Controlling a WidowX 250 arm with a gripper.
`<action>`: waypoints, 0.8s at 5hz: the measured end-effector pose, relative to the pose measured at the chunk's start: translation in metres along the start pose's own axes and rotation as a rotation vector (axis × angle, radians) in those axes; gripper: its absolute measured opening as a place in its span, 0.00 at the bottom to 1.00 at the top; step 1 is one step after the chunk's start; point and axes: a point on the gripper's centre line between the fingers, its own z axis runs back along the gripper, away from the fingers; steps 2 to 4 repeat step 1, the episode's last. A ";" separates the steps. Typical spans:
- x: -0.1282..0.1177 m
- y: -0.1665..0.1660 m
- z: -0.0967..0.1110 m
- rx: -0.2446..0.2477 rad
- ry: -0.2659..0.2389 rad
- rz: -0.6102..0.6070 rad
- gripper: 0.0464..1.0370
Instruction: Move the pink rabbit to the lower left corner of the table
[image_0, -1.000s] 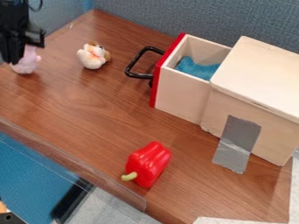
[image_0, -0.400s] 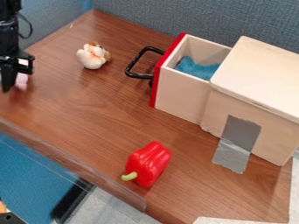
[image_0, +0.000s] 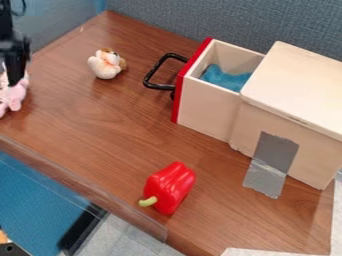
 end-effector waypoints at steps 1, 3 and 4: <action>-0.001 -0.003 0.018 -0.059 -0.060 -0.026 0.96; -0.001 -0.003 0.018 -0.059 -0.060 -0.026 0.96; -0.001 -0.003 0.018 -0.059 -0.060 -0.026 0.96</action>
